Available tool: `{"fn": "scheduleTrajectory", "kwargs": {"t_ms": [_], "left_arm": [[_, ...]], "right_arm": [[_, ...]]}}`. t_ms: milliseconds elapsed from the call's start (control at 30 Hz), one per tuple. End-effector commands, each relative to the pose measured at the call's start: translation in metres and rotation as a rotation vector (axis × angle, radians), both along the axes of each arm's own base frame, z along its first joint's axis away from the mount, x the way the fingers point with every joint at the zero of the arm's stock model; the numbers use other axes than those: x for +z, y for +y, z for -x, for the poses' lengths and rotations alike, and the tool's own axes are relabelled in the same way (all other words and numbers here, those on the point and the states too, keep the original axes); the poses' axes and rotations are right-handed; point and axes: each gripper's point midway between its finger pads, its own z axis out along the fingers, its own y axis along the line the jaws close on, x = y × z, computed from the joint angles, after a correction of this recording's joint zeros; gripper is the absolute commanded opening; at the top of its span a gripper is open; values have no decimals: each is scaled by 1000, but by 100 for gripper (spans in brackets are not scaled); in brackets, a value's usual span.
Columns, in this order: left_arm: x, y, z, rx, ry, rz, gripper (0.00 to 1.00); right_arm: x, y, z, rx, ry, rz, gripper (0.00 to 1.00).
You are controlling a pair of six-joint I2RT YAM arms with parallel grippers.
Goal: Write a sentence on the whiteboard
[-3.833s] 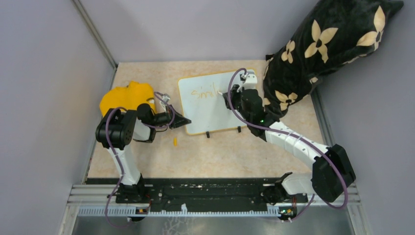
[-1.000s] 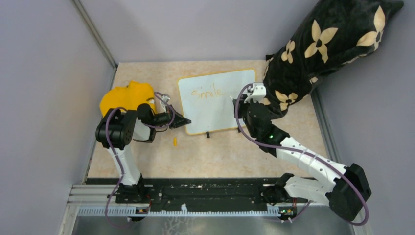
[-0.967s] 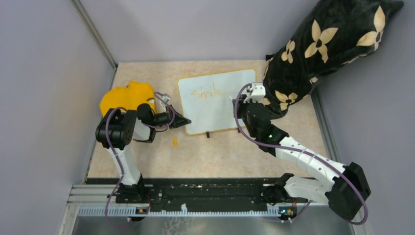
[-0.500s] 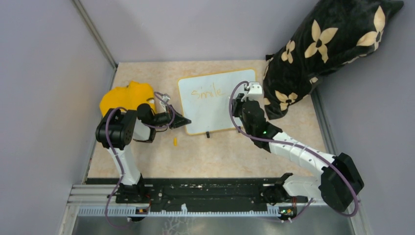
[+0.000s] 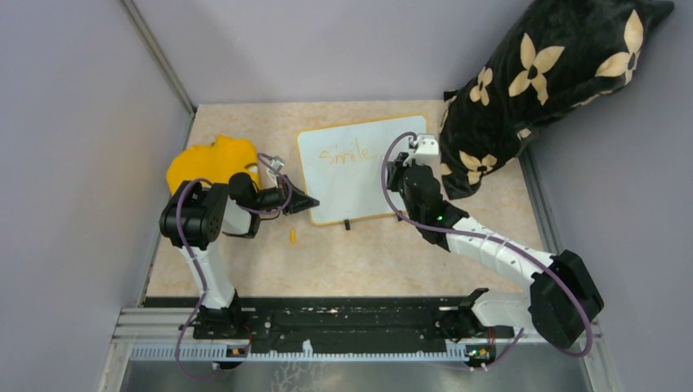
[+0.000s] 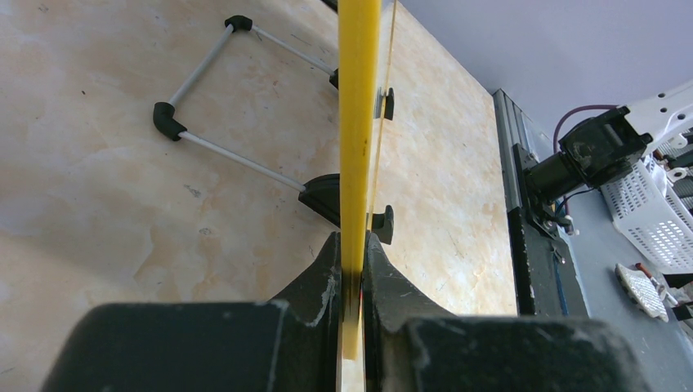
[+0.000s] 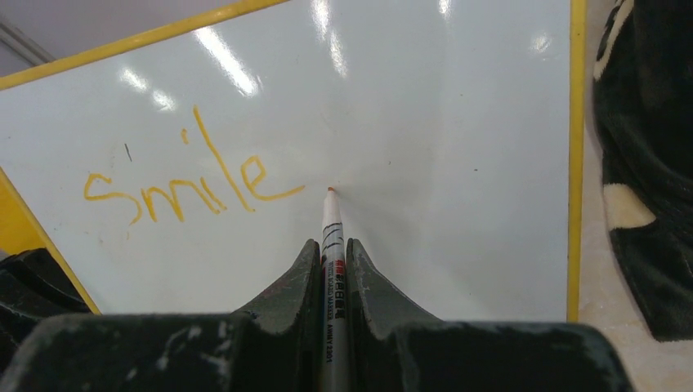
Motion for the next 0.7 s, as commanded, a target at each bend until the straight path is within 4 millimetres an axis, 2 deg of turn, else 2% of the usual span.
{"fn": "scheduleTrajectory", "kwargs": {"t_ms": [0, 500, 567, 667], "left_arm": [[-15, 1, -4, 23, 33, -21, 0], [-15, 1, -4, 23, 34, -22, 0], [-15, 1, -4, 23, 35, -22, 0], [-15, 1, -4, 23, 33, -21, 0]], "right_arm": [[38, 2, -13, -26, -85, -77, 0], [13, 1, -2, 4, -10, -71, 0], [20, -1, 1, 5, -18, -82, 0], [41, -6, 8, 5, -56, -106, 0]]}}
